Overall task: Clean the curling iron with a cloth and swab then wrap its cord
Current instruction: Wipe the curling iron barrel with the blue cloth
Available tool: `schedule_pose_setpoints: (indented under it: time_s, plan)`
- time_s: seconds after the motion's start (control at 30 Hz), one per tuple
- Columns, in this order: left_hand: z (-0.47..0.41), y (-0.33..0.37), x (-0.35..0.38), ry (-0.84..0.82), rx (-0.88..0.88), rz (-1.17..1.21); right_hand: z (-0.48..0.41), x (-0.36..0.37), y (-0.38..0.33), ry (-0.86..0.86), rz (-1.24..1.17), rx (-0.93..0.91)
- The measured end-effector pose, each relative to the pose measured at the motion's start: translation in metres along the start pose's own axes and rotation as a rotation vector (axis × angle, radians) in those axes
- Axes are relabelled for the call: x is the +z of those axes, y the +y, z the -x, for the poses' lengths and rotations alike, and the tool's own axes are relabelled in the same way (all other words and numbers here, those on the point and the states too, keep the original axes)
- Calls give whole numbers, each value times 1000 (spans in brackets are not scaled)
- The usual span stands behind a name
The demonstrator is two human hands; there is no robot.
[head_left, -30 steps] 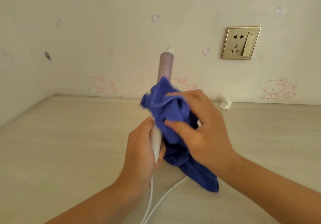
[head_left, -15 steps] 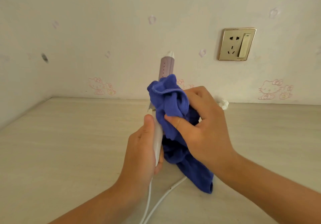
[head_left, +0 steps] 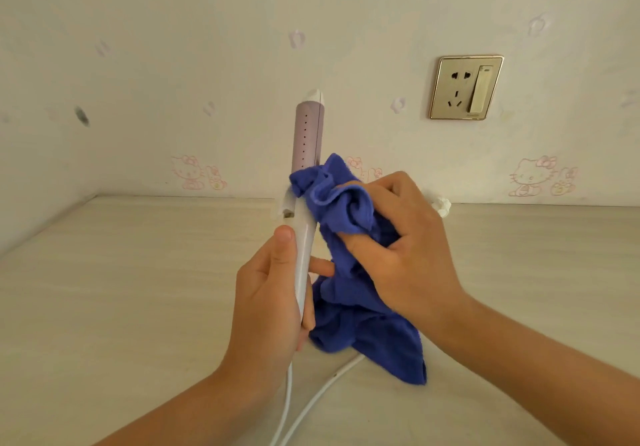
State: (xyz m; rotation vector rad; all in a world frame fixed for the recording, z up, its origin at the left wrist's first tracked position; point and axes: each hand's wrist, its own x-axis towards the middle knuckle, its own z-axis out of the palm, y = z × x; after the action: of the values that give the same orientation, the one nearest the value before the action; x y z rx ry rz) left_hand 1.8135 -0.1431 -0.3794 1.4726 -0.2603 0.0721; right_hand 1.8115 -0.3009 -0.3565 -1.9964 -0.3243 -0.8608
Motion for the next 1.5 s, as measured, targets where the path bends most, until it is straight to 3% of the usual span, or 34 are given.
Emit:
schedule_pose_setpoints:
  time_s: [0.17, 0.23, 0.4, 0.5, 0.6, 0.67, 0.73, 0.87, 1.0, 1.1, 1.3, 1.37, 1.5]
  plan:
    - [-14, 5, -7, 24, -5, 210, 28, 18, -15, -274, -146, -119]
    - [-15, 3, -12, 1, -45, 186, 28, 18, -15, -305, -107, -145]
    - [-4, 1, -4, -60, -64, 15, 5, 3, -6, -21, 13, -54]
    - [-6, 6, -4, -98, 0, 3, -3, 0, -4, 39, 24, -13]
    - [-17, 11, -8, -13, 98, 48, 6, 4, -13, -123, -29, -103]
    - [-25, 12, -14, 42, 86, 160, 15, 10, -21, -309, -57, -171]
    - [-27, 10, -17, 15, 41, 205, 18, 11, -22, -368, -43, -189]
    - [-20, 6, -13, -59, 9, 29, 4, 2, -12, -116, -70, -72]
    - [-19, 5, -7, -198, 29, 44, -10, -7, -3, 59, -168, 35]
    - [-23, 12, -7, -177, 66, 57, -8, -6, -6, 34, -143, -7]
    - [-19, 7, -10, -59, -54, 276, 19, 13, -7, -274, 29, -147]
    - [-20, 3, -8, -38, -82, 314, 18, 12, -7, -257, 49, -155]
    - [-21, 4, -7, -61, -86, 203, 0, 0, -1, -31, 20, -68]
